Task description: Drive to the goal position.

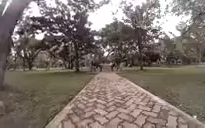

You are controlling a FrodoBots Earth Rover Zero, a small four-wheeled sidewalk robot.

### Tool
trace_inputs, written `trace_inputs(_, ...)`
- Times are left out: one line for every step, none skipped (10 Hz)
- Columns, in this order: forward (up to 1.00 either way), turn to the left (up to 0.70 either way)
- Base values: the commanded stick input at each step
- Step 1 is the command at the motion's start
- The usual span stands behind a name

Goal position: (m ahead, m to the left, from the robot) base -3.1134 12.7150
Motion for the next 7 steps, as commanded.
trace_inputs(-0.05,0.0)
trace_inputs(0.0,0.0)
trace_inputs(0.0,0.0)
trace_inputs(0.0,0.0)
trace_inputs(0.0,0.0)
trace_inputs(0.0,0.0)
trace_inputs(0.0,0.0)
